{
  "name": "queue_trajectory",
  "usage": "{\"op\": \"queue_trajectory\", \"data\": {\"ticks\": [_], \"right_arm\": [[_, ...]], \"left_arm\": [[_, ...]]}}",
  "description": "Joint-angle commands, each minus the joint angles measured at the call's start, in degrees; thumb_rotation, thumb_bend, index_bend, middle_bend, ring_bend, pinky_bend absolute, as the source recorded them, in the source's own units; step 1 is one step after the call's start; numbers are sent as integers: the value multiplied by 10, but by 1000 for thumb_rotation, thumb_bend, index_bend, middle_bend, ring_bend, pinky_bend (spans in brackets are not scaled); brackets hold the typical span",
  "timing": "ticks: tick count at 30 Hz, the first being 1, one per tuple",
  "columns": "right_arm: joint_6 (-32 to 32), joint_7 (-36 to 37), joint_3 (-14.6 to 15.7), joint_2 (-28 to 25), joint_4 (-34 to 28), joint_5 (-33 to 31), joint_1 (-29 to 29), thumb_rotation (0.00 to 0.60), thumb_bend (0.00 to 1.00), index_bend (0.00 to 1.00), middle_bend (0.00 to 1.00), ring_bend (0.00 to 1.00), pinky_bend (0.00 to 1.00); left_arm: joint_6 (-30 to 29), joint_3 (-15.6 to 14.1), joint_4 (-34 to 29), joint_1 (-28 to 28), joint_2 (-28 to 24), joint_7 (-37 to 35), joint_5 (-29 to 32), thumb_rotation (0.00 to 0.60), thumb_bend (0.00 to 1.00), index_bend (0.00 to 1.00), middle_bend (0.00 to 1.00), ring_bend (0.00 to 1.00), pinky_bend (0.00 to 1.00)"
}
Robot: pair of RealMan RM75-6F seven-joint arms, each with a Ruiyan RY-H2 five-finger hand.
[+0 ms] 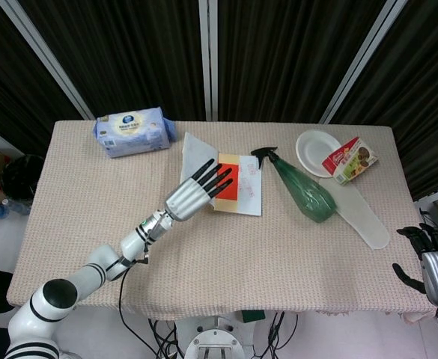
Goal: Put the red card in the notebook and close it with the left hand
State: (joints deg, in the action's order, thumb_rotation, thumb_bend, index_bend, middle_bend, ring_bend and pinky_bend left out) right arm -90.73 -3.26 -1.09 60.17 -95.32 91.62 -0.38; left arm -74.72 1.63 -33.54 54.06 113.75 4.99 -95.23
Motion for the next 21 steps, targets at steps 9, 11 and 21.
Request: {"op": "queue_trajectory", "data": {"ticks": [9, 11, 21], "right_arm": [[-8, 8, 1, 6, 9, -2, -8, 600, 174, 275, 236, 144, 223], [-8, 9, 1, 6, 11, -3, -9, 600, 174, 275, 236, 144, 223], [1, 12, 1, 3, 12, -6, -6, 600, 174, 275, 236, 144, 222]], "left_arm": [[66, 4, -30, 63, -25, 40, -17, 600, 175, 89, 0, 0, 47], [71, 6, -37, 67, -26, 40, -16, 600, 175, 89, 0, 0, 47], [69, 39, -171, 30, -73, 21, 42, 600, 175, 90, 0, 0, 48]]}}
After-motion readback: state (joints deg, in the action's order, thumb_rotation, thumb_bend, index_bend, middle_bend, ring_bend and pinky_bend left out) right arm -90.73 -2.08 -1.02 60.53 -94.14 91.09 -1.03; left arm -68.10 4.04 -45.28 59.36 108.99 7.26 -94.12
